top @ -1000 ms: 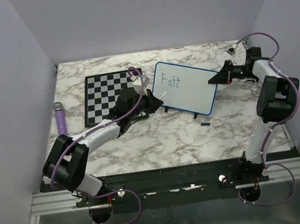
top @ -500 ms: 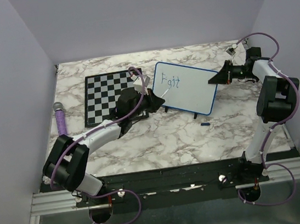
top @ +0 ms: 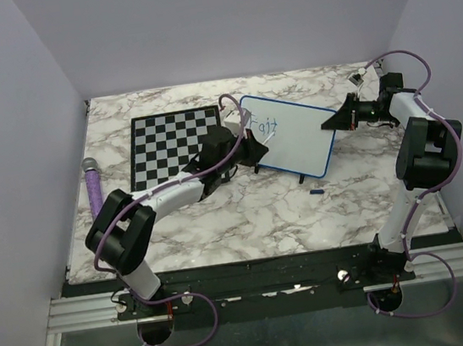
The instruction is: Write a sentence on the whiteboard
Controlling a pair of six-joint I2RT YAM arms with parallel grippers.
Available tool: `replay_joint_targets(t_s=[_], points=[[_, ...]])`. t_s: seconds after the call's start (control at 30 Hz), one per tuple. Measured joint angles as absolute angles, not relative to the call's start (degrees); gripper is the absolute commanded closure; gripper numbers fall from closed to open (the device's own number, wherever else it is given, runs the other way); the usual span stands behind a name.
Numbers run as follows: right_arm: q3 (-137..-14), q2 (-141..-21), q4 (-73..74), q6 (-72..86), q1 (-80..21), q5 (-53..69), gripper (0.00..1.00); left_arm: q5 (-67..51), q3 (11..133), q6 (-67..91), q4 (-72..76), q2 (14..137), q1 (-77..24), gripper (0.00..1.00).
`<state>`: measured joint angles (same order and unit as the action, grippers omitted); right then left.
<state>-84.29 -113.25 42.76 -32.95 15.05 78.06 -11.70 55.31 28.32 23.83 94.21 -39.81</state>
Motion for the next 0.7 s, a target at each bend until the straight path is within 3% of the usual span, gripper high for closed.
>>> replay_joint_targets(t_s=[0.7], points=[[-84.3, -113.3, 42.8, -33.0, 15.0, 78.1, 0.99, -8.6, 73.1, 26.9, 16.2, 107.7, -41.1, 1.00]])
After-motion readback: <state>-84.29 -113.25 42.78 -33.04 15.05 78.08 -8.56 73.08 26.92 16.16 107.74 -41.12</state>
